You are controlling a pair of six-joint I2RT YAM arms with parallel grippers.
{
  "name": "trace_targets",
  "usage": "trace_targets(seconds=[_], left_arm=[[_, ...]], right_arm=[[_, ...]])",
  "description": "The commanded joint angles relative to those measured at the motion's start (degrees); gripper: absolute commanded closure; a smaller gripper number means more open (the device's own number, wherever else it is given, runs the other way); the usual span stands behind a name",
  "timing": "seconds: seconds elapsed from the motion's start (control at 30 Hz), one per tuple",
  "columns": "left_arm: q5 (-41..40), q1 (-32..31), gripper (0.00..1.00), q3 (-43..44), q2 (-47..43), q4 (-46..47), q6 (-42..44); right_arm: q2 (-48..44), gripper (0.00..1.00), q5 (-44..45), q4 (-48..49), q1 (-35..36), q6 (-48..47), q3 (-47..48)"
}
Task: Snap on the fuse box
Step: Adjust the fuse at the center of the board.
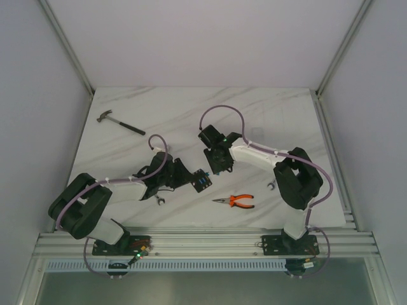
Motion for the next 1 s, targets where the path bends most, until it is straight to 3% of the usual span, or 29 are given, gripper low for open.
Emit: trace_targets(seconds=[0.0,0.43,0.97], left_arm=[[-0.9,-0.3,0.49,2.6,-0.5,-1.8,1.6],[-2.5,0.6,0.28,2.4,-3.1,-3.6,2.3],[-3.0,1.6,0.13,1.6,-5.9,-4.5,2.3]], right_arm=[[0.7,0.58,0.1,1.2,0.3,1.0,-3.0],[5.8,0.56,1.6,3.0,0.1,0.1,-4.6],[5.3,0.56,6.5,3.1,-4.6,-1.5,-5.0]])
